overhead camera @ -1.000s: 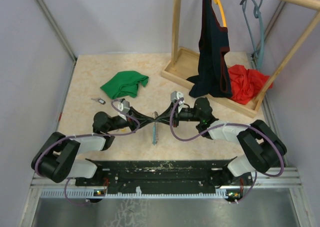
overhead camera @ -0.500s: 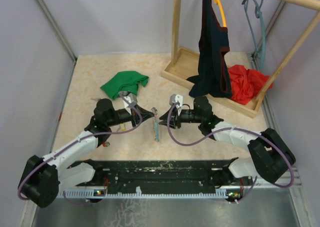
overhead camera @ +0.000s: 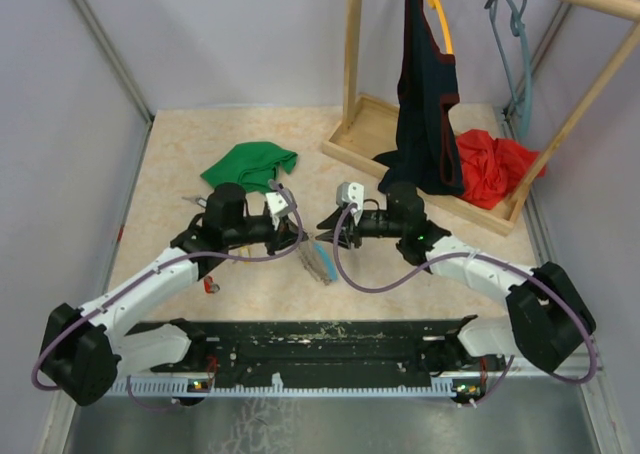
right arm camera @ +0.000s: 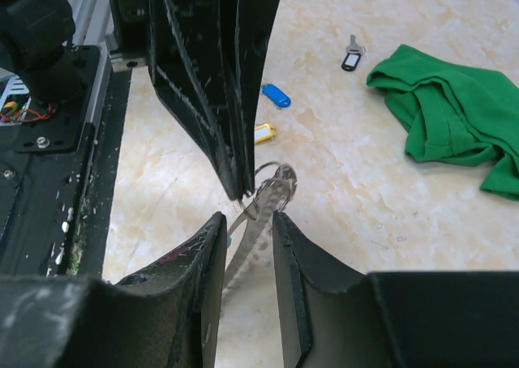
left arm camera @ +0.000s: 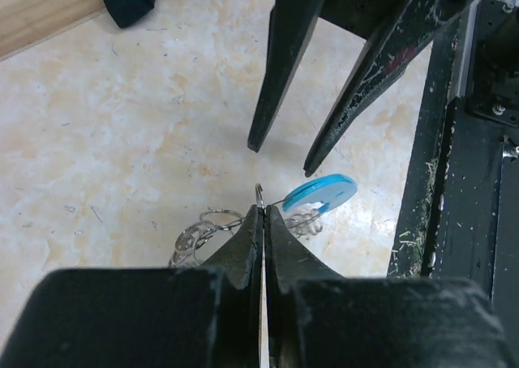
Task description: Put the keys on the keyring
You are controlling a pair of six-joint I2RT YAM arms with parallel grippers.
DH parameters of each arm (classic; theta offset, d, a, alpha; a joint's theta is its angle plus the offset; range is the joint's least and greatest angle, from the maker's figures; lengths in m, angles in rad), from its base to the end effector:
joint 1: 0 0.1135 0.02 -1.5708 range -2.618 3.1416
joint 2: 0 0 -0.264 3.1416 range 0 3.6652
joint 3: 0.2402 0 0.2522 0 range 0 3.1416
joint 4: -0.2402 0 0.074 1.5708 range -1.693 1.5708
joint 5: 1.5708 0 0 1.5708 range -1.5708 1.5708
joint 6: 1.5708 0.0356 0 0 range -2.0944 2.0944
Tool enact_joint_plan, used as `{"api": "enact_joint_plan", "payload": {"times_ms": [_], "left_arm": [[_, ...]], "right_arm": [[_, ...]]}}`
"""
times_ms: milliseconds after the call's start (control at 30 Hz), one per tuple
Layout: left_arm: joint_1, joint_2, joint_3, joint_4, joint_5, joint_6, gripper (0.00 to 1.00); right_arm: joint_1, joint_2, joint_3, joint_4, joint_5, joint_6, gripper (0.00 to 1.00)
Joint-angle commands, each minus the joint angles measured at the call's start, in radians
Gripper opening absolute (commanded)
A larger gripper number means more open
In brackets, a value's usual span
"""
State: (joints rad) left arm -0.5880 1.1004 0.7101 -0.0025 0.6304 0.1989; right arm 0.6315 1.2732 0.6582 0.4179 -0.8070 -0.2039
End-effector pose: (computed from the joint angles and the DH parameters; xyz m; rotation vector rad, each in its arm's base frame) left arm 0.1919 -0.1532 0.2718 1.1333 1.6286 -0.8706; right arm 0.2060 0.1825 0.2543 -1.2450 1.3246 1.0143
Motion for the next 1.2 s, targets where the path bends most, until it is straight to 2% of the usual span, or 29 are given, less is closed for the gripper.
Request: {"api": "enact_joint_plan", "payload": {"times_ms": [0, 167, 367, 667, 867, 967, 1100, 1167], "left_arm": [[-0.014, 0.009, 0.034, -0.035, 0.034, 0.059, 0.00], [-0.016, 0.006, 0.023, -0.008, 0.060, 0.069, 0.00], [-0.019, -0.007, 0.003, 0.025, 0.090, 0.071, 0.00], [-0.021, -0.011, -0.017, 0.061, 0.118, 0.063, 0.00], [-0.022, -0.004, -0.024, 0.079, 0.129, 0.056, 0.00], [-0.023, -0.004, -0.027, 0.087, 0.131, 0.052, 0.00], [-0.022, -0.001, -0.030, 0.093, 0.129, 0.048, 0.00], [-0.023, 0.001, -0.032, 0.093, 0.123, 0.044, 0.00]], "right_arm": [[-0.003, 0.024, 0.068, 0.025, -0.071, -0.025, 0.30], [-0.002, 0.064, 0.104, -0.037, -0.135, -0.059, 0.30], [-0.003, 0.092, 0.112, -0.071, -0.130, -0.089, 0.29], [-0.003, 0.120, 0.133, -0.089, -0.148, -0.094, 0.18], [-0.003, 0.118, 0.135, -0.096, -0.163, -0.094, 0.15], [-0.003, 0.118, 0.136, -0.103, -0.167, -0.096, 0.10], [-0.003, 0.117, 0.135, -0.111, -0.165, -0.101, 0.00], [-0.003, 0.113, 0.134, -0.111, -0.156, -0.100, 0.00]]}}
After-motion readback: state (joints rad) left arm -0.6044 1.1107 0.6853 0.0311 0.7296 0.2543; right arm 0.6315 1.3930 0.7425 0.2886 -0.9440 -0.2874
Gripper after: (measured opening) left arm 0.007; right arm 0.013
